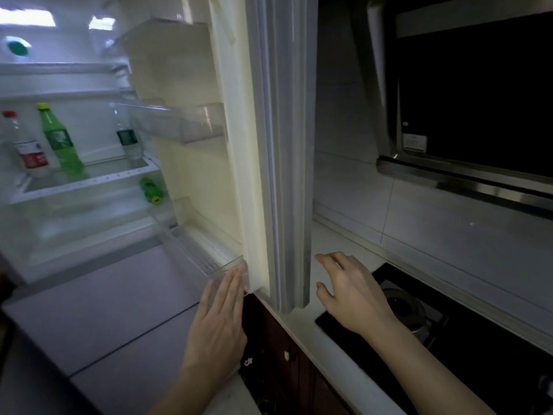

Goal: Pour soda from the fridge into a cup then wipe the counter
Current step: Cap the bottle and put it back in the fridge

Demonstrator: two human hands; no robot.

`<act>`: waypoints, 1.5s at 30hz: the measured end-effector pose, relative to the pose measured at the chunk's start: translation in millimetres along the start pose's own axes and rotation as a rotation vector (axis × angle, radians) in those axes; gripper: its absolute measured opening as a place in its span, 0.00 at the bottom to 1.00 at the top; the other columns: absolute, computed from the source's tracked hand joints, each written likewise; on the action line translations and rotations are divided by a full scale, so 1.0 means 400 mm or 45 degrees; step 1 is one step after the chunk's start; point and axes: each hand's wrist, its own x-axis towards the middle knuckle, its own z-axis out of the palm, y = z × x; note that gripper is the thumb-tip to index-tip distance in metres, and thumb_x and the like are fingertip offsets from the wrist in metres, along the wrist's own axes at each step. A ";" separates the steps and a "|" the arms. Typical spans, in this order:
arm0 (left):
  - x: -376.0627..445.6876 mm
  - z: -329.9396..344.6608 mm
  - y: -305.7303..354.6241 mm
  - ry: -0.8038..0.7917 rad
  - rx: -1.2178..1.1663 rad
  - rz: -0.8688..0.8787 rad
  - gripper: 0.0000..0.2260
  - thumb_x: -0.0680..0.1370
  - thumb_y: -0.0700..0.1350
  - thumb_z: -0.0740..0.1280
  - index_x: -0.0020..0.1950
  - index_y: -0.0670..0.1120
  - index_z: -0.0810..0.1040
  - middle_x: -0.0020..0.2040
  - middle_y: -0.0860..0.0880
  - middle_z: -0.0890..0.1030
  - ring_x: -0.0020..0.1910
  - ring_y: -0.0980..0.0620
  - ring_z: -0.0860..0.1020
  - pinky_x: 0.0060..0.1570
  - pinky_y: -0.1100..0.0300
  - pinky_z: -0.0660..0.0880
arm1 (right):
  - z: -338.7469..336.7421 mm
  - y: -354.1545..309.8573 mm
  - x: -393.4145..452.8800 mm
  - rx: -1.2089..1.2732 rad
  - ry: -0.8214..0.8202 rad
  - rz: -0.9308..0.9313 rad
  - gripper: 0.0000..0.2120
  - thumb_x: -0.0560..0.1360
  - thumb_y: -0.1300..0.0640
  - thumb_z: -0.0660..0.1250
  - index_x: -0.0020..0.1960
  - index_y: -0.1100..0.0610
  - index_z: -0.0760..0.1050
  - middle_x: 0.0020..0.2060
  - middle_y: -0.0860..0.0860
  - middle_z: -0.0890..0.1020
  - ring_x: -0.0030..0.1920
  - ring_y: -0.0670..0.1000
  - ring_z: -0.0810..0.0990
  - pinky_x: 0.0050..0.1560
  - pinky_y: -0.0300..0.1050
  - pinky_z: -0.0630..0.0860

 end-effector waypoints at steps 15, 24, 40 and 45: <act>-0.274 -0.148 -0.087 0.221 -0.198 -0.335 0.42 0.69 0.52 0.65 0.81 0.44 0.55 0.81 0.40 0.55 0.80 0.43 0.54 0.71 0.41 0.60 | 0.187 -0.331 0.079 0.256 -0.075 -0.546 0.28 0.74 0.56 0.65 0.73 0.55 0.66 0.58 0.51 0.76 0.54 0.52 0.76 0.57 0.46 0.74; -0.354 -0.073 -0.293 0.222 -0.176 -0.619 0.43 0.70 0.52 0.71 0.80 0.41 0.57 0.81 0.41 0.52 0.80 0.45 0.53 0.74 0.47 0.60 | 0.363 -0.633 0.140 0.403 -0.116 -0.745 0.34 0.73 0.56 0.64 0.76 0.65 0.60 0.70 0.62 0.70 0.65 0.60 0.74 0.64 0.54 0.74; -0.316 0.175 -0.795 0.377 -0.312 -1.011 0.46 0.72 0.55 0.70 0.81 0.42 0.49 0.81 0.37 0.44 0.78 0.37 0.53 0.62 0.43 0.75 | 0.605 -0.908 0.493 0.256 -0.198 -0.976 0.49 0.70 0.61 0.69 0.80 0.54 0.41 0.79 0.54 0.43 0.79 0.57 0.45 0.75 0.59 0.58; -0.263 0.243 -0.873 0.296 -0.176 -0.938 0.39 0.74 0.54 0.61 0.81 0.43 0.52 0.82 0.42 0.49 0.80 0.41 0.51 0.73 0.39 0.63 | 0.649 -0.939 0.616 0.199 -0.142 -0.940 0.48 0.68 0.63 0.69 0.80 0.57 0.44 0.80 0.55 0.45 0.79 0.57 0.46 0.74 0.61 0.57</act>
